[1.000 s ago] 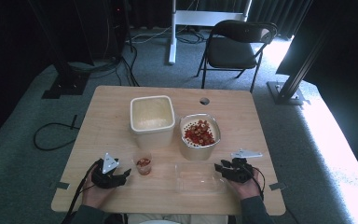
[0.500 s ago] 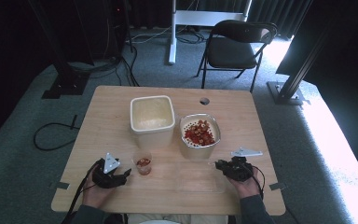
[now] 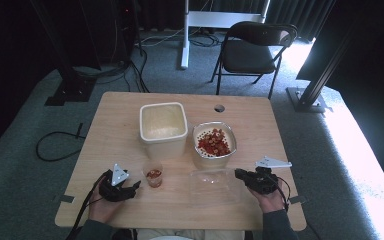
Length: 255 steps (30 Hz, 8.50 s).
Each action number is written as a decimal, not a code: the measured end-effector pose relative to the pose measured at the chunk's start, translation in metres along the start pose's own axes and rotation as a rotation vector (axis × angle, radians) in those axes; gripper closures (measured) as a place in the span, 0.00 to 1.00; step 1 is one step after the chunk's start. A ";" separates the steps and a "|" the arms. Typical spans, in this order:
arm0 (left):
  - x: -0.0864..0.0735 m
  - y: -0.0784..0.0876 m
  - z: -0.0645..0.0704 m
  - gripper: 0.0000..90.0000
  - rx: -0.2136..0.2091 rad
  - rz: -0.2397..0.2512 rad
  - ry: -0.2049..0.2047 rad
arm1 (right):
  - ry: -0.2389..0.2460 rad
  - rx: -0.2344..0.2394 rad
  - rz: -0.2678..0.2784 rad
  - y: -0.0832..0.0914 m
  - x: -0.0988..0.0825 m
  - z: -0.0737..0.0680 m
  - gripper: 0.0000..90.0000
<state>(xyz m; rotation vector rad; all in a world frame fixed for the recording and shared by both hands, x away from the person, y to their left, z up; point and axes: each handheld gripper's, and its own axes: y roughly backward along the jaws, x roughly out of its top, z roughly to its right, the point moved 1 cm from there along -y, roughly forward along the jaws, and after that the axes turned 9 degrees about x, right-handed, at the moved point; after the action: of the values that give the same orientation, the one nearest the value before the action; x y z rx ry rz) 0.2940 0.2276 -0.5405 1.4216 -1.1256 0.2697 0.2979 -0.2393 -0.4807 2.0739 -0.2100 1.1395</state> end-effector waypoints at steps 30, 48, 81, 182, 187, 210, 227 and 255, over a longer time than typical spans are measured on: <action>0.000 0.000 -0.001 0.37 0.005 -0.001 0.001 | 0.058 0.086 0.061 0.019 0.027 -0.028 0.94; 0.000 0.000 -0.002 0.37 0.014 0.001 0.001 | 0.128 0.052 0.139 0.010 0.111 -0.046 0.94; -0.001 0.002 -0.002 0.37 0.021 0.003 -0.010 | 0.117 -0.087 0.260 -0.064 0.209 -0.046 0.61; 0.013 0.003 0.014 0.36 -0.143 0.138 0.028 | 0.362 0.283 0.075 -0.169 0.016 -0.096 0.27; 0.014 0.002 0.014 0.36 -0.140 0.134 0.021 | 0.362 0.296 0.088 -0.171 0.016 -0.097 0.25; 0.013 0.000 0.016 0.36 -0.128 0.122 0.002 | 0.379 0.255 0.131 -0.159 0.017 -0.103 0.35; 0.014 -0.003 0.018 0.36 -0.131 0.112 -0.009 | 0.371 0.136 0.208 -0.061 0.027 -0.091 0.36; 0.017 -0.008 0.020 0.37 -0.129 0.096 -0.015 | 0.226 -0.178 0.243 0.057 0.009 -0.007 0.36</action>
<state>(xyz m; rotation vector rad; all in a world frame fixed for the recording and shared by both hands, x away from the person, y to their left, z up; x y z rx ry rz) 0.2993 0.2005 -0.5379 1.2594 -1.2041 0.2507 0.2723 -0.2733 -0.4415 1.7814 -0.4459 1.4355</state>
